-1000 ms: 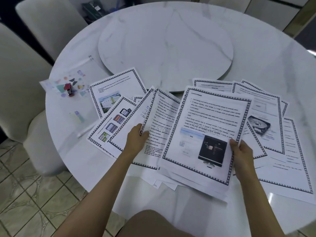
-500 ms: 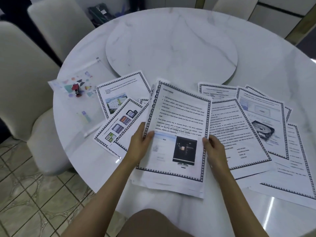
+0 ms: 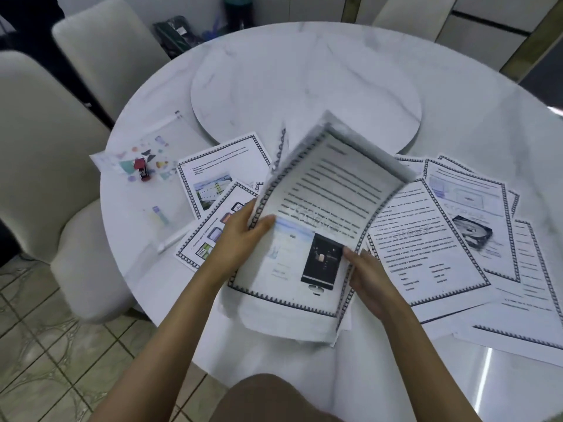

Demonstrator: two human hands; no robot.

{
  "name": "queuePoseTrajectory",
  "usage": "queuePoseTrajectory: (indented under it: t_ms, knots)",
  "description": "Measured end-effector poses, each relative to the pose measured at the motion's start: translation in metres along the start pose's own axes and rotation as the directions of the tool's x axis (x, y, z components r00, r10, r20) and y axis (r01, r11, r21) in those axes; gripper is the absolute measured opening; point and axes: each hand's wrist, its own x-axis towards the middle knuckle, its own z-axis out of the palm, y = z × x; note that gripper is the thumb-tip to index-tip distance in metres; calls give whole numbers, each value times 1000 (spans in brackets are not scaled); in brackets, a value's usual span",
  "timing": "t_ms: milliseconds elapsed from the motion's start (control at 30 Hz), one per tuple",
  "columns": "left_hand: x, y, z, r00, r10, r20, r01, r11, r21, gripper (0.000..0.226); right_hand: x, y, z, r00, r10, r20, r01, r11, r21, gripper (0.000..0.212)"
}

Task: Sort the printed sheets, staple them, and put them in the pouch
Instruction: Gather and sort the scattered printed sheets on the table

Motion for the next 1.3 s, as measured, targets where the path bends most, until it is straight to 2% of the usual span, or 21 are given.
queuePoseTrajectory:
  t_ms: [33, 67, 167, 233, 367, 467, 567, 700, 800, 867, 933, 1000, 1133, 1200, 1300]
  knots:
    - [0, -5, -3, 999, -44, -10, 44, 999, 12, 18, -1, 0, 1, 1000, -16, 4, 16, 1000, -17, 29]
    - [-1, -12, -7, 995, -99, -5, 99, 995, 29, 20, -1, 2, 1, 1000, -22, -8, 22, 999, -35, 24]
    - [-3, -36, -15, 975, -220, -8, 219, 968, 125, 36, 0, 7, 4, 997, -4, -73, -10, 982, -191, 23]
    - [-5, -45, -19, 962, -260, -84, 273, 939, 210, 38, 1, 11, 8, 995, 8, -101, -35, 964, -264, 24]
    - [-5, -51, -31, 961, -206, -184, 264, 882, 391, 31, 1, 16, 22, 993, -15, -116, -16, 964, -267, 21]
    - [-6, -51, -44, 978, -120, -169, 186, 869, 459, 32, 2, 19, 31, 988, -39, -148, -1, 966, -258, 20]
    - [-7, -47, -57, 994, -38, -104, 78, 904, 421, 34, 4, 19, 39, 986, -64, -155, 14, 954, -301, 20]
    - [-9, -33, -67, 999, 22, -27, -17, 987, 160, 27, 4, 11, 48, 995, -77, -68, 50, 942, -332, 30]
    - [-7, -23, -68, 1000, 26, 2, -26, 999, -37, 24, -1, 1, 53, 998, -55, 18, 57, 980, -192, 35]
    - [-3, -23, -66, 1000, 10, 19, -8, 996, -91, 23, -4, -5, 55, 998, -49, 28, 51, 995, -91, 35]
    - [1, -27, -62, 999, -15, 42, 18, 996, -88, 22, -7, -10, 54, 995, -94, -16, 92, 992, -88, 33]
    - [6, -33, -57, 997, -47, 58, 51, 997, -61, 20, -9, -14, 49, 983, -165, -84, 150, 976, -155, 28]
    - [18, -47, -49, 989, -143, 31, 144, 988, -46, 19, -19, -21, 21, 942, -256, -217, 205, 951, -233, 20]
    - [24, -52, -47, 987, -156, -32, 157, 987, 32, 19, -25, -22, 0, 921, -246, -302, 178, 956, -234, 20]
    - [36, -59, -43, 985, -104, -135, 133, 964, 231, 22, -33, -21, -32, 881, -215, -421, 122, 964, -237, 24]
